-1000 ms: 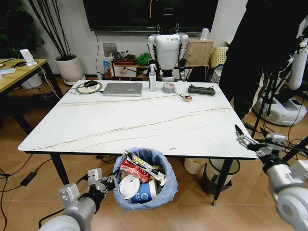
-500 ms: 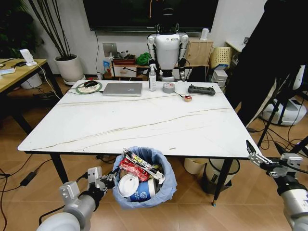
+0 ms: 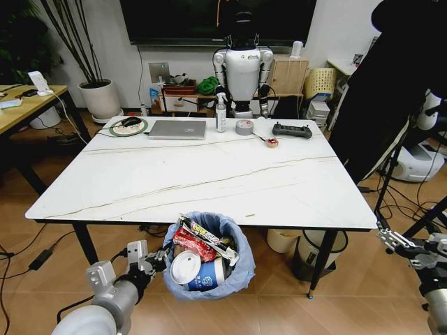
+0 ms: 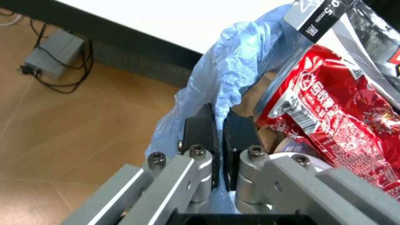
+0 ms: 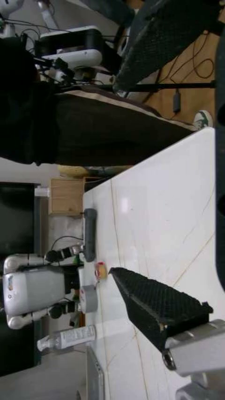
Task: Pick up the trash bin and place the trash from the table into it.
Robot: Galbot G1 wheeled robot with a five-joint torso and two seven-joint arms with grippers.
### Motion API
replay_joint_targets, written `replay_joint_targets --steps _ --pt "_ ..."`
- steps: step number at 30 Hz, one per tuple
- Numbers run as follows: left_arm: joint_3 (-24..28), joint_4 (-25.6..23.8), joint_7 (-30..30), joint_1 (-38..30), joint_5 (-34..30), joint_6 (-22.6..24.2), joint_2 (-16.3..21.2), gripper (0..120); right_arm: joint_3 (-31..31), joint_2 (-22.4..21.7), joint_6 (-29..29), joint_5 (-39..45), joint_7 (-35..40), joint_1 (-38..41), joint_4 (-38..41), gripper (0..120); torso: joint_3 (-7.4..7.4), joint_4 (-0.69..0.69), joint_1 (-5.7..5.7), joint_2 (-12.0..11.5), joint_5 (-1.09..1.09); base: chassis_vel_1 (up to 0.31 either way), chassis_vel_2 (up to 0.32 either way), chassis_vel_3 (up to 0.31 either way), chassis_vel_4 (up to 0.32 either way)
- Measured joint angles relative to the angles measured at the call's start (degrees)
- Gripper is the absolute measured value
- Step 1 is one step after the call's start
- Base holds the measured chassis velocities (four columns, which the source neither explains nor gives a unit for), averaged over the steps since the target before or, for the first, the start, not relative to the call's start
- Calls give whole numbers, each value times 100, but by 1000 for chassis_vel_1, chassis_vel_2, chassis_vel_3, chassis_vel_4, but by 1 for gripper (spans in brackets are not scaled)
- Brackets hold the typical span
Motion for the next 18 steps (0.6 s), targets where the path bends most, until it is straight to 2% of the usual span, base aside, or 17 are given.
replay_joint_targets --steps 12,18 --pt "-29 -23 -141 189 182 -51 -82 0 -8 -7 0 4 -3 11 -6 100 0 0 0 0 0 0 0 0 0" --pt "-42 52 -165 209 493 -96 -94 0 -11 -8 -3 6 -3 14 -9 100 0 0 0 0 0 0 0 0 0"
